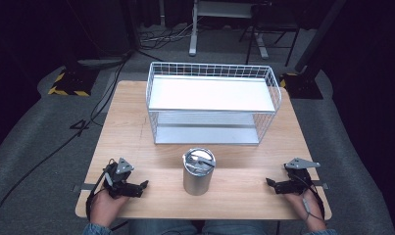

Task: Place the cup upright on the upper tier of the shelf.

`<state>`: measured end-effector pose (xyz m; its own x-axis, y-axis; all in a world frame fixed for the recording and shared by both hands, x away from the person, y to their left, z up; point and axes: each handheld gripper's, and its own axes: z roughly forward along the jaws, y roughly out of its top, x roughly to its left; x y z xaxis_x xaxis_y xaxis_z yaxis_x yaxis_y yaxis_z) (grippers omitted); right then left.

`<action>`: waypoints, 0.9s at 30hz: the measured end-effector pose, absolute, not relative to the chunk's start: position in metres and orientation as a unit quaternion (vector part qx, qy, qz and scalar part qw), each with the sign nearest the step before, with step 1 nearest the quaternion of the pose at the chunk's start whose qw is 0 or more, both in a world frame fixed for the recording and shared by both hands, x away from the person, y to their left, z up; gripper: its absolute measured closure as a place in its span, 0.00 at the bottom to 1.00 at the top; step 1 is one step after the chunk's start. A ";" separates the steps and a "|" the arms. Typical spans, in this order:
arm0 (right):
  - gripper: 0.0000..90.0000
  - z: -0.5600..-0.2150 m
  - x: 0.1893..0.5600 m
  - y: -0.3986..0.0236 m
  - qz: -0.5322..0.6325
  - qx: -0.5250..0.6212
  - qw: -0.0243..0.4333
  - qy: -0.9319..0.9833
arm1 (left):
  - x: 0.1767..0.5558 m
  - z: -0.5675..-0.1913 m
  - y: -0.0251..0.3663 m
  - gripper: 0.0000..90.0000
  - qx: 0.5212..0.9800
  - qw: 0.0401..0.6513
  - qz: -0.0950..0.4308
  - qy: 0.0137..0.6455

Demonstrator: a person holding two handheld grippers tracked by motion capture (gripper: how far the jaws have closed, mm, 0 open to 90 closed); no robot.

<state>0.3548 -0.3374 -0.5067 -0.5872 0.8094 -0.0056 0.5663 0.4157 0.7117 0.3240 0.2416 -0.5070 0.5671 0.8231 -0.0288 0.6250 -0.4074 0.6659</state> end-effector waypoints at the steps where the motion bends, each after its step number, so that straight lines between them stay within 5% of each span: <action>1: 0.00 -0.507 0.355 -0.337 0.342 0.418 0.178 0.822 | 0.324 -0.507 0.242 0.00 0.825 0.322 0.154 0.439; 27: 0.00 -0.507 0.355 -0.337 0.343 0.418 0.178 0.822 | 0.307 -0.472 0.248 0.00 0.773 0.424 0.172 0.439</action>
